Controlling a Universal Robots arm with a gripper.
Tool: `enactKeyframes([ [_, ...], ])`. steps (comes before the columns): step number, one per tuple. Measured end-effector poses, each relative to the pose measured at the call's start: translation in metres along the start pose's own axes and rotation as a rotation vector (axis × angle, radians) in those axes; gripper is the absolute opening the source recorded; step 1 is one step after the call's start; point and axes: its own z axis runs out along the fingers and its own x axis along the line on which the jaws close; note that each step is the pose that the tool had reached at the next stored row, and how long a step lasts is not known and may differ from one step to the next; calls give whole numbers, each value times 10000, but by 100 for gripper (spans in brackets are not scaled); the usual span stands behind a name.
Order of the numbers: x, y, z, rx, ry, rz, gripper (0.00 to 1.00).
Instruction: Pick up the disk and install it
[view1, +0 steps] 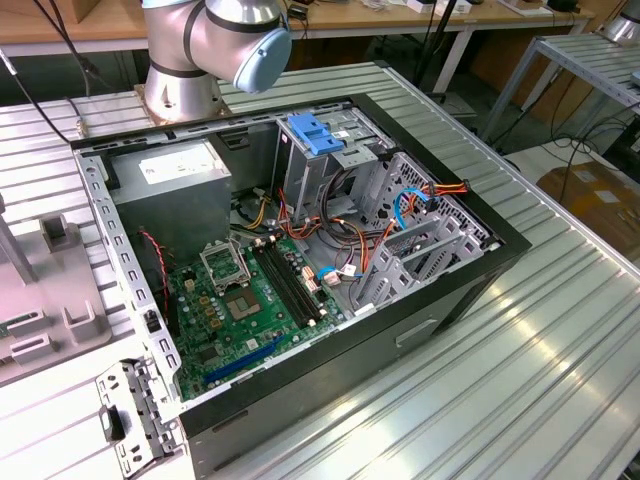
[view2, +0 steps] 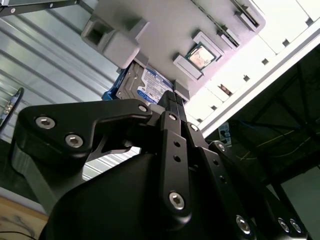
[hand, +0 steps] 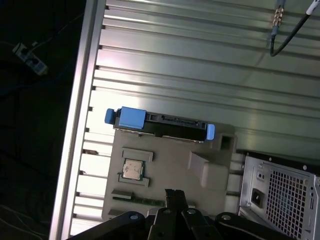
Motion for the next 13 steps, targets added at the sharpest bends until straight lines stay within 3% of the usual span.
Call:
enactKeyframes([
  [13,0,0,0,-16,29,-645,11],
])
